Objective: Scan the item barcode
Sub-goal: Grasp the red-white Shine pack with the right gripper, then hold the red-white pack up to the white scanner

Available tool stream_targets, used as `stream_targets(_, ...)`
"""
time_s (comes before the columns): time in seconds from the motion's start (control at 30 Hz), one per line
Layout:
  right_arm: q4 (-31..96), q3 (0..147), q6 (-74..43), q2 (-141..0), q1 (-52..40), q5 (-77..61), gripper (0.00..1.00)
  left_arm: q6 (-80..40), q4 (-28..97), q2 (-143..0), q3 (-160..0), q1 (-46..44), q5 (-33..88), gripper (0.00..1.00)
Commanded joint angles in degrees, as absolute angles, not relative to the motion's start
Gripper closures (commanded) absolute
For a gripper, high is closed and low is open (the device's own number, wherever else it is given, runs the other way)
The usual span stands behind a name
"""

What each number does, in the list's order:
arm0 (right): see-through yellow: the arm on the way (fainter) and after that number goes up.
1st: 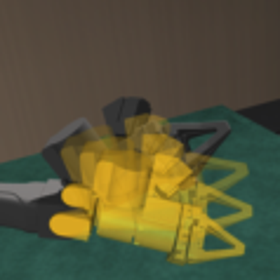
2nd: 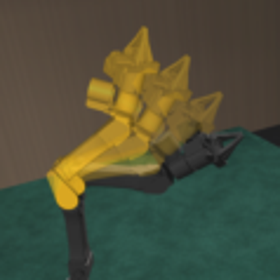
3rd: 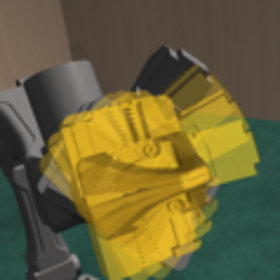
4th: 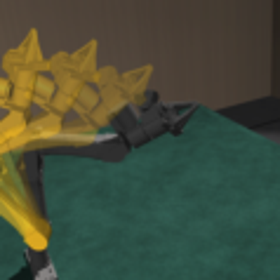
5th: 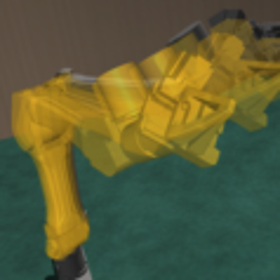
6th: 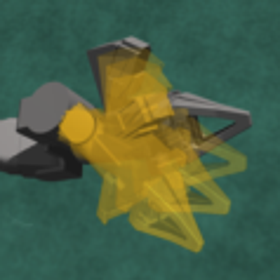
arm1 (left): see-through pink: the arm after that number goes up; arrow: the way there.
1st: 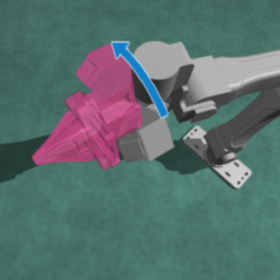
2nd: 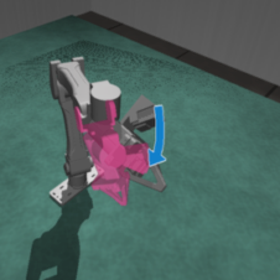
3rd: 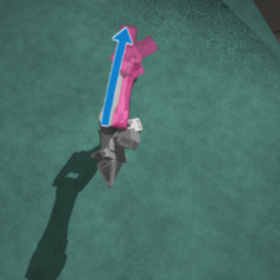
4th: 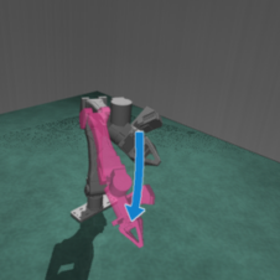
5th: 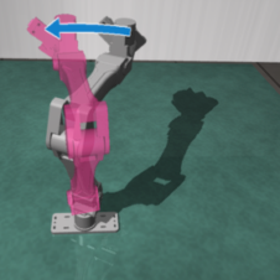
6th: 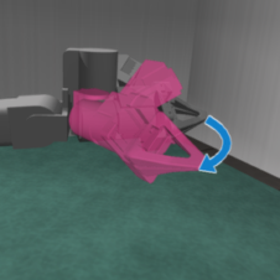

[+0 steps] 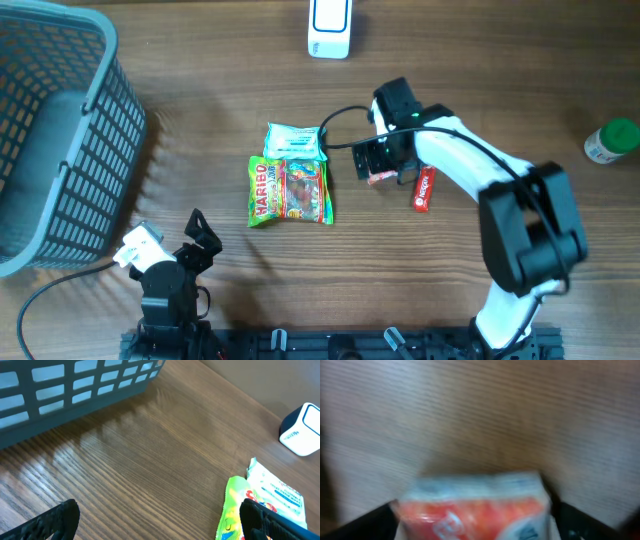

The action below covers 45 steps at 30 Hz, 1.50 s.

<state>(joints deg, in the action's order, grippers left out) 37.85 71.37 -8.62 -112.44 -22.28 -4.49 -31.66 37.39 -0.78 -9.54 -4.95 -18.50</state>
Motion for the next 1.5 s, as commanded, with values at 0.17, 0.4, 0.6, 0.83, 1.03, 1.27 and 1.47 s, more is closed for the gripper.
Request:
stream_targets(0.17, 38.9, 70.8, -10.8, -119.4, -22.3, -4.3, 0.0, -32.0, 37.6, -0.3, -9.6, -4.8, -18.5, 0.0)
stream_targets(0.4, 46.0, 75.4, -12.1, -119.4, -22.3, -4.3, 0.27, -32.0, 37.6, -0.3, -9.6, -4.8, -18.5, 0.0)
stream_targets(0.6, 54.4, 83.5, -12.8, -119.4, -22.3, -4.3, 0.36, -32.0, 37.6, -0.3, -9.6, -4.8, -18.5, 0.0)
stream_targets(0.83, 70.2, 96.3, -15.5, -119.4, -22.3, -6.6, 0.36, -32.0, 37.6, -0.3, -9.6, -4.8, -18.5, 0.0)
stream_targets(1.03, 81.4, 103.0, -15.6, -119.4, -22.3, -15.8, 0.35, -32.0, 37.6, -0.3, -9.6, -4.8, -18.5, 0.0)
stream_targets(1.27, 84.2, 103.1, -18.2, -119.4, -22.3, -24.3, 0.36, -32.0, 37.6, -0.3, -9.6, -4.8, -18.5, 0.0)
stream_targets(1.47, 73.2, 103.1, -21.3, -119.4, -23.2, -23.2, 0.37, -32.0, 37.6, -0.3, -9.6, -4.8, -18.4, 0.0)
